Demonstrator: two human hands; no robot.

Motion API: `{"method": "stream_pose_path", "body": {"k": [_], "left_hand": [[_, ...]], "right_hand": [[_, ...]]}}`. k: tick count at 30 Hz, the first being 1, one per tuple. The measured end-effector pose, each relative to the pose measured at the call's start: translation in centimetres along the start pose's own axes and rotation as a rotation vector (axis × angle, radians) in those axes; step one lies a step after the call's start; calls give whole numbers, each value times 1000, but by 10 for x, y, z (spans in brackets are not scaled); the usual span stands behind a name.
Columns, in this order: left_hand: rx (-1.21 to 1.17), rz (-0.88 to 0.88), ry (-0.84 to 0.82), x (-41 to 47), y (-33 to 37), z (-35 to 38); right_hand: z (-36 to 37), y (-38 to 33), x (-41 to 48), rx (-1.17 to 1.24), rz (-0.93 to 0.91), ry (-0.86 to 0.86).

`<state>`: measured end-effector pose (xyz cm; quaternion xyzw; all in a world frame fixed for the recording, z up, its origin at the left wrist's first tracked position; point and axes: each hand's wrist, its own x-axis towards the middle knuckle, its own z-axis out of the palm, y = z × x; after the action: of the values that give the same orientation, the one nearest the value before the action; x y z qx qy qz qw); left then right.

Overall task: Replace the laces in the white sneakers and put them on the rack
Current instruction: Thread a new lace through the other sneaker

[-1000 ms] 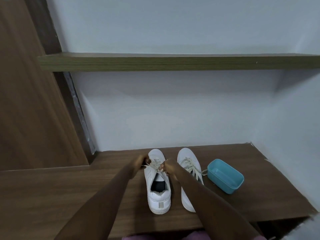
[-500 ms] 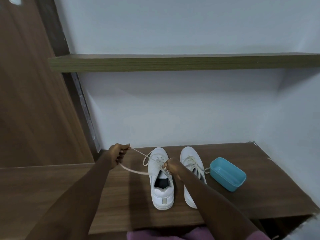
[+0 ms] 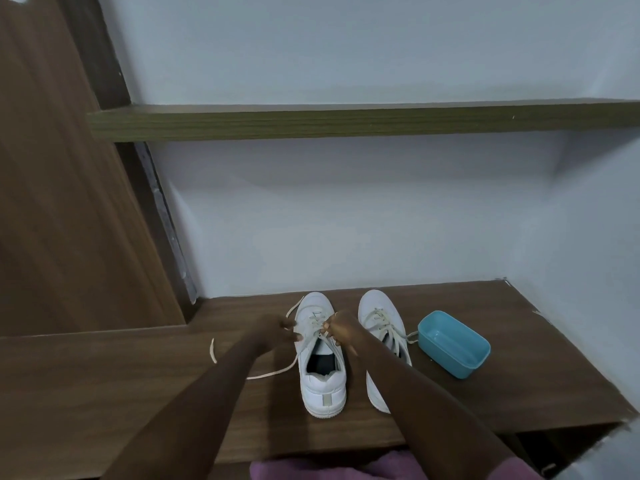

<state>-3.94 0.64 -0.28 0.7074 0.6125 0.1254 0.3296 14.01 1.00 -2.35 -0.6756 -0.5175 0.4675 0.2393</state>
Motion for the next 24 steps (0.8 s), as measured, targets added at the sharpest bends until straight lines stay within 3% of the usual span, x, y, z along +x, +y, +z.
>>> {"method": "stream_pose_path", "body": {"k": [2, 4, 10, 16, 24], "left_hand": [[76, 56, -75, 4, 19, 24], [146, 104, -41, 15, 22, 39], [-108, 99, 112, 24, 15, 39], [-114, 39, 189, 16, 8, 39], [-125, -129, 257, 2, -16, 53]], "right_hand": [[-1, 1, 2, -24, -13, 18], [-4, 1, 3, -38, -13, 29], [-7, 6, 8, -128, -136, 71], [0, 9, 2, -164, -304, 169], [-7, 34, 5, -524, -195, 276]]}}
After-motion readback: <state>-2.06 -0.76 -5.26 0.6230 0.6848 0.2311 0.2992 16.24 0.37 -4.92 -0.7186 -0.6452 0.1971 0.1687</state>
